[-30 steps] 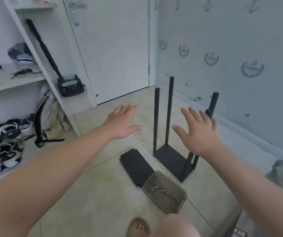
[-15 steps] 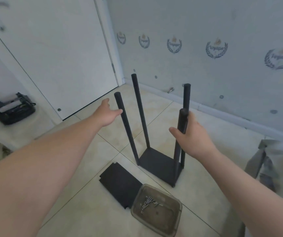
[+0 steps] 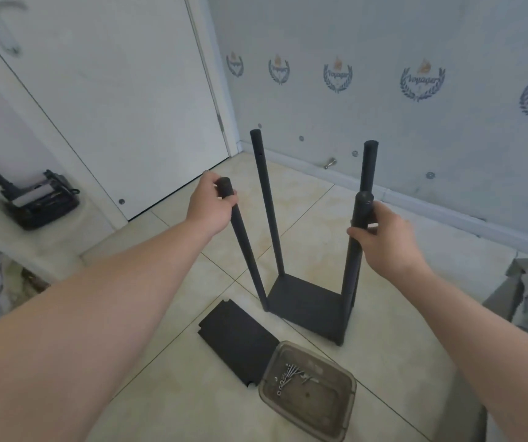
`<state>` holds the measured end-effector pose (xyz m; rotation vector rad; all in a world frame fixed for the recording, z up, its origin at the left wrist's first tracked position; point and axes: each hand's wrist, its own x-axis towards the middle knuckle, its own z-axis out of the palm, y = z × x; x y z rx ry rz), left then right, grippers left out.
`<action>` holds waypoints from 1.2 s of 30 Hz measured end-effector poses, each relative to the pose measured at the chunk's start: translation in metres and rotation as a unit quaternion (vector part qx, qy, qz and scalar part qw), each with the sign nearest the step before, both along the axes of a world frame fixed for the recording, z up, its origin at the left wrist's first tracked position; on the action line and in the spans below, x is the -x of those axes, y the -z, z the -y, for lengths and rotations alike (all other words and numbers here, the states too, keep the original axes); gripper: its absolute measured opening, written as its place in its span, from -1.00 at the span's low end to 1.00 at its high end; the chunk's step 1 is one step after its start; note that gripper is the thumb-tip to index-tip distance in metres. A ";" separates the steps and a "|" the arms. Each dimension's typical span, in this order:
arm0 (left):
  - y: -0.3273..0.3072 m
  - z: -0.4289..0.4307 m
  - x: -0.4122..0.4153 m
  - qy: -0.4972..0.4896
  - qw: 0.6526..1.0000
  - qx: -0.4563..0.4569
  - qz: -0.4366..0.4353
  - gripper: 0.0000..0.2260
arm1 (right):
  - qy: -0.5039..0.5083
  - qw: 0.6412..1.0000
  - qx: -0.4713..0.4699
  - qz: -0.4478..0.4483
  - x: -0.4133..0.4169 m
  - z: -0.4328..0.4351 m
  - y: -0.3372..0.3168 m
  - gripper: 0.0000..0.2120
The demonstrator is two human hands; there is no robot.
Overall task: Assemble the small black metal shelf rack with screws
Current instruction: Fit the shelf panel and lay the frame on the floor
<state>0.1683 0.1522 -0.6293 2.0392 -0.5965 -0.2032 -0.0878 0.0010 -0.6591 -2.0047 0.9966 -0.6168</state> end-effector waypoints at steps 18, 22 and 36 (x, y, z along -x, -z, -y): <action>-0.111 -0.294 0.063 -0.170 0.979 0.047 0.098 -0.79 | -0.205 0.975 0.014 0.082 -0.037 -0.191 -0.093 -0.83; -0.101 -0.386 0.090 -0.235 0.968 0.021 0.088 -0.74 | -0.267 0.960 0.001 0.081 -0.050 -0.268 -0.084 -0.83; 0.008 -0.571 0.182 -0.444 0.891 -0.012 0.093 -0.83 | -0.349 0.935 -0.024 0.064 -0.077 -0.456 0.014 -0.69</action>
